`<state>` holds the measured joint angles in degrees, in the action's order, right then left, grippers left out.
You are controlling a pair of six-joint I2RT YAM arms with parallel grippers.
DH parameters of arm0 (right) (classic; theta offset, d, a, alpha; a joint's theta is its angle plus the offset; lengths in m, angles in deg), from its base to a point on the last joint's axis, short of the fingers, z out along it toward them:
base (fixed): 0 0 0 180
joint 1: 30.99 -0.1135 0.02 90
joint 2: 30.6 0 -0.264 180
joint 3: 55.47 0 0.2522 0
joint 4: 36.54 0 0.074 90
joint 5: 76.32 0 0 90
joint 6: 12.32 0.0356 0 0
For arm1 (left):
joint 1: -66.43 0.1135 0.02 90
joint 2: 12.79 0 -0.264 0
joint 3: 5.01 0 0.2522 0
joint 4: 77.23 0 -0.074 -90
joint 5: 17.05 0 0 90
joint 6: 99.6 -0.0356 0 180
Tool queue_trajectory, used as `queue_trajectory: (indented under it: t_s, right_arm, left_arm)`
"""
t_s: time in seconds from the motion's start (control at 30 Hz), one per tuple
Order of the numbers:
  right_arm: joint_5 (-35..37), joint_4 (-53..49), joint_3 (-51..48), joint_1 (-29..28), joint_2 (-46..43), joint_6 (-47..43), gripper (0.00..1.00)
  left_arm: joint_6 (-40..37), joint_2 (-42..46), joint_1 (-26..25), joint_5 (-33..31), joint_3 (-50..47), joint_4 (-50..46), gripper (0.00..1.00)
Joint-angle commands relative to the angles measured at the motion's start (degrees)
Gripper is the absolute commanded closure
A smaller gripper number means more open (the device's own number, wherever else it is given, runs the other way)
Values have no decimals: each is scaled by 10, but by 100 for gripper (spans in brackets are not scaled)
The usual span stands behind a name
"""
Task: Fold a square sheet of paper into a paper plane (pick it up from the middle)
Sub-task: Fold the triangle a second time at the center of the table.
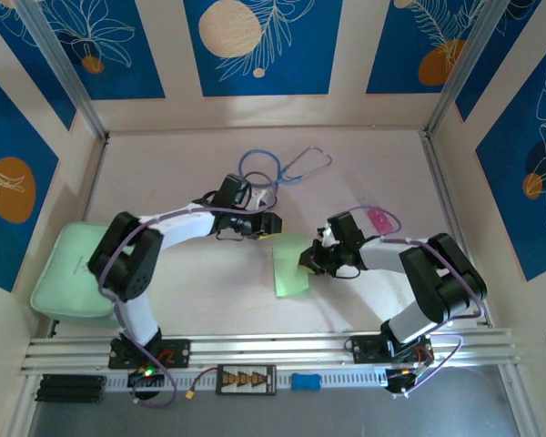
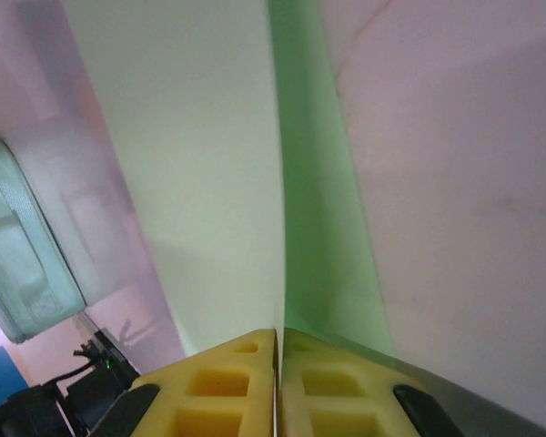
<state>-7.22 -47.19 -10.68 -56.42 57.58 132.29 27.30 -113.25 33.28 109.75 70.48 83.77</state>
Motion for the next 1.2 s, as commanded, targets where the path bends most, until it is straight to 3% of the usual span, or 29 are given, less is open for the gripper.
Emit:
queue_trajectory:
  t_s: [0.0,0.33,0.5,0.67,0.97,1.17]
  right_arm:
    - [27,3,-5,-7,-20,44,91]
    - [46,30,-23,-14,-52,112,89]
    - [8,-5,0,-2,-42,56,80]
    - [-45,-3,13,15,-13,18,80]
    - [-76,-10,28,35,5,-6,88]
    - [-73,-23,32,36,-2,-8,88]
  left_arm:
    - [-41,62,5,-58,-33,-50,61]
    - [-60,160,-3,-93,-125,-25,58]
    - [-108,185,-51,-122,-134,-39,54]
    - [-148,199,-118,-164,-138,-42,50]
    - [-233,165,-307,-364,-102,-83,40]
    - [-281,109,-400,-509,-56,-114,35]
